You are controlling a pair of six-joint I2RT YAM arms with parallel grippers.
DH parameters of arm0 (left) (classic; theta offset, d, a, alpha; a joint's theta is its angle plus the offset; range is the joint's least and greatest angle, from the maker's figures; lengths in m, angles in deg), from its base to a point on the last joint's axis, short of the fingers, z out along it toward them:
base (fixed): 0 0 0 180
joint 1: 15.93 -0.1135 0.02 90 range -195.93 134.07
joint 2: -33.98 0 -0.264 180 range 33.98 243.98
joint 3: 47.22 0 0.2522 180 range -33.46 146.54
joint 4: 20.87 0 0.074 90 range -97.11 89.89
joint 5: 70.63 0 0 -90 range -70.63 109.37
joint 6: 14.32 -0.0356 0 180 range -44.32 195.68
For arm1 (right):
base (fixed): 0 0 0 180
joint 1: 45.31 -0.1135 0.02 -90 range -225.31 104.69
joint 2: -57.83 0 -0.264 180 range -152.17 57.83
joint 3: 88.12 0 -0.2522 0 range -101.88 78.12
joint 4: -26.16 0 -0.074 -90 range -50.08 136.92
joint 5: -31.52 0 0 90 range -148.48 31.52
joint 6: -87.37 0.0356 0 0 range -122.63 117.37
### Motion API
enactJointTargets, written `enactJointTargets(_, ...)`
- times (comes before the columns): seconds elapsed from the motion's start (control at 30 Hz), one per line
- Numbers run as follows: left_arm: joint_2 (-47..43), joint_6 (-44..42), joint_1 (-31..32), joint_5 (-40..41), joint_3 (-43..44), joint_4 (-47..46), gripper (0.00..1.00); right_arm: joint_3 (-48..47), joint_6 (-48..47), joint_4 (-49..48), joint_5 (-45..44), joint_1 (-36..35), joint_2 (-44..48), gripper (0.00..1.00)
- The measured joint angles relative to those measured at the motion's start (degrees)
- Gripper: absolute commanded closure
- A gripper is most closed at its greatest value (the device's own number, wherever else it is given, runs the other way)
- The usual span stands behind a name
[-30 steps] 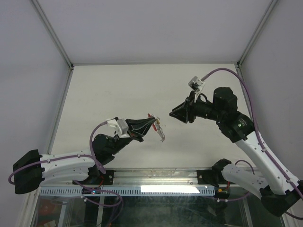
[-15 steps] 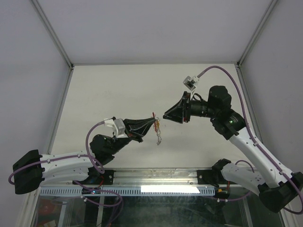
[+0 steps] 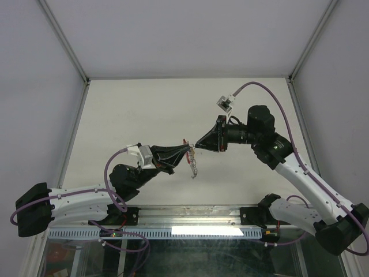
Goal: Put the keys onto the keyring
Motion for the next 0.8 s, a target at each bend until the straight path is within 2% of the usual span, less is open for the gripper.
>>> enactJointTargets(0.4,0.0,0.0,0.0,-0.2,0.0,-0.1,1.0,0.1,-0.2,0.1,-1.4,-2.5,-1.4,0.81)
enactJointTargets(0.6,0.3,0.0,0.0,-0.4,0.0,-0.1,1.0,0.4,-4.0,1.0,-4.2,-2.7,-0.2,0.67)
enactJointTargets(0.8,0.3,0.0,0.0,-0.8,0.3,0.0,1.0,6.3,-10.7,-3.5,-7.1,-2.8,9.0,0.59)
